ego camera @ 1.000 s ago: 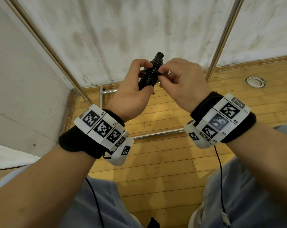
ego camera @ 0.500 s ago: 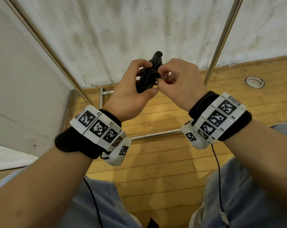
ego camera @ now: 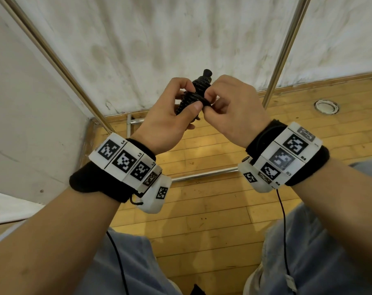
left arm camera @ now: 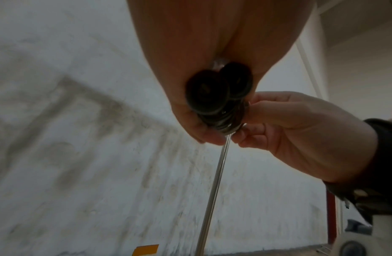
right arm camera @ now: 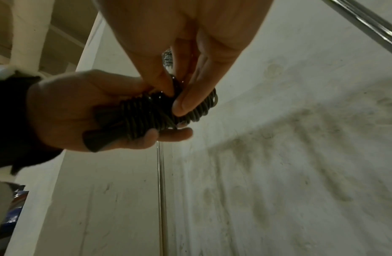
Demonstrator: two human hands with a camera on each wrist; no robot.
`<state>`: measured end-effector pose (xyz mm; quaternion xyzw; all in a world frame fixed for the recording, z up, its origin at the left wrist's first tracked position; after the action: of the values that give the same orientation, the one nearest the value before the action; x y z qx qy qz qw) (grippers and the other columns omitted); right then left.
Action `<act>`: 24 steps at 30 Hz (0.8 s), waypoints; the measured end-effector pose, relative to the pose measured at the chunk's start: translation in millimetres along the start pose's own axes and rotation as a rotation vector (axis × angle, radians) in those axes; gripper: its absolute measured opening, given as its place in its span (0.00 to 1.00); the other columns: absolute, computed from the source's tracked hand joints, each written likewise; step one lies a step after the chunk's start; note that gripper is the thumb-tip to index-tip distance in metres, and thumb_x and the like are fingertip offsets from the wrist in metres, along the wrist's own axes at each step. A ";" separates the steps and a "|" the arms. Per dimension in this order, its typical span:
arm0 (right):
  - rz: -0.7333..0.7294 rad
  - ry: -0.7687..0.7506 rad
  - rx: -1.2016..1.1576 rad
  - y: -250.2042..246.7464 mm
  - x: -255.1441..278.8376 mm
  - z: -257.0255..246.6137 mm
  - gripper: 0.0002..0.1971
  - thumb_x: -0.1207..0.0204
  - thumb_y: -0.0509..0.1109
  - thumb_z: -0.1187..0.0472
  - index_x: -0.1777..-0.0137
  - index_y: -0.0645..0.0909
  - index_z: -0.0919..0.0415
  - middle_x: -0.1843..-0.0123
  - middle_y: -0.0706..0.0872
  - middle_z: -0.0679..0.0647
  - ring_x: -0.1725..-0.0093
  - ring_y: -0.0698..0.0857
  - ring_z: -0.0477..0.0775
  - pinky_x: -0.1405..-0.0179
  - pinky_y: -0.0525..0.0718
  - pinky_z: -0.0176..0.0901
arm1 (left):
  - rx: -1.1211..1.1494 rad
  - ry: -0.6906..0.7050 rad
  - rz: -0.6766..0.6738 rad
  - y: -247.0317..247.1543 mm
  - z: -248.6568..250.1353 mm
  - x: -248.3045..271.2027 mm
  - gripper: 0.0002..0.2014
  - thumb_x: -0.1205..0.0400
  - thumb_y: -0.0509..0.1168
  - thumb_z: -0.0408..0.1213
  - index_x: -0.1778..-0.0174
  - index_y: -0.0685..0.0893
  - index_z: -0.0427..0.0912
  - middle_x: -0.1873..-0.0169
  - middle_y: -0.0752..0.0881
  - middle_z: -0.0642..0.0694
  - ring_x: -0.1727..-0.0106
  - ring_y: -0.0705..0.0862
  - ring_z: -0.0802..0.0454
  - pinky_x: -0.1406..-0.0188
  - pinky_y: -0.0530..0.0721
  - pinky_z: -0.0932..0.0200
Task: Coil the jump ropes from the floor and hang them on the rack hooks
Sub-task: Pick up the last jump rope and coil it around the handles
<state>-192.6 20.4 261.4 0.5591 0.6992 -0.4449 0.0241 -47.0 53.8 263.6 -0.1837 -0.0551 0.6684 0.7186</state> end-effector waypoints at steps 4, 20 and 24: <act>0.051 -0.025 -0.022 4.1 2.7 0.0 0.02 0.29 0.69 0.64 0.59 0.81 0.63 0.56 0.79 0.51 0.71 0.81 0.48 0.69 0.83 0.40 | 0.023 -0.002 0.009 2.4 1.7 -1.1 0.11 0.15 0.60 0.33 0.51 0.69 0.55 0.51 0.77 0.50 0.63 0.83 0.57 0.58 0.89 0.55; 0.036 -0.045 -0.004 2.7 3.5 -1.4 0.08 0.30 0.74 0.60 0.57 0.82 0.64 0.57 0.81 0.51 0.66 0.86 0.49 0.64 0.88 0.46 | 0.143 -0.040 0.054 0.9 6.9 -0.1 0.08 0.20 0.65 0.32 0.52 0.74 0.48 0.49 0.78 0.43 0.65 0.82 0.49 0.64 0.83 0.59; 0.082 -0.070 0.043 4.0 6.3 -2.4 0.09 0.31 0.72 0.60 0.56 0.82 0.65 0.56 0.83 0.57 0.66 0.85 0.49 0.65 0.88 0.47 | 0.163 -0.041 0.022 -0.5 10.0 0.0 0.07 0.20 0.60 0.30 0.50 0.75 0.46 0.48 0.77 0.44 0.57 0.81 0.40 0.54 0.85 0.41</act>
<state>-190.6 26.7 257.2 0.5718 0.6647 -0.4777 0.0547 -49.7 55.7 273.0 -0.1113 -0.0131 0.6821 0.7226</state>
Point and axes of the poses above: each hand's wrist, its own x-axis away from the middle knuckle, its own y-axis out of the palm, z = x × y, the point moved 2 cm from there along -x, towards the middle knuckle
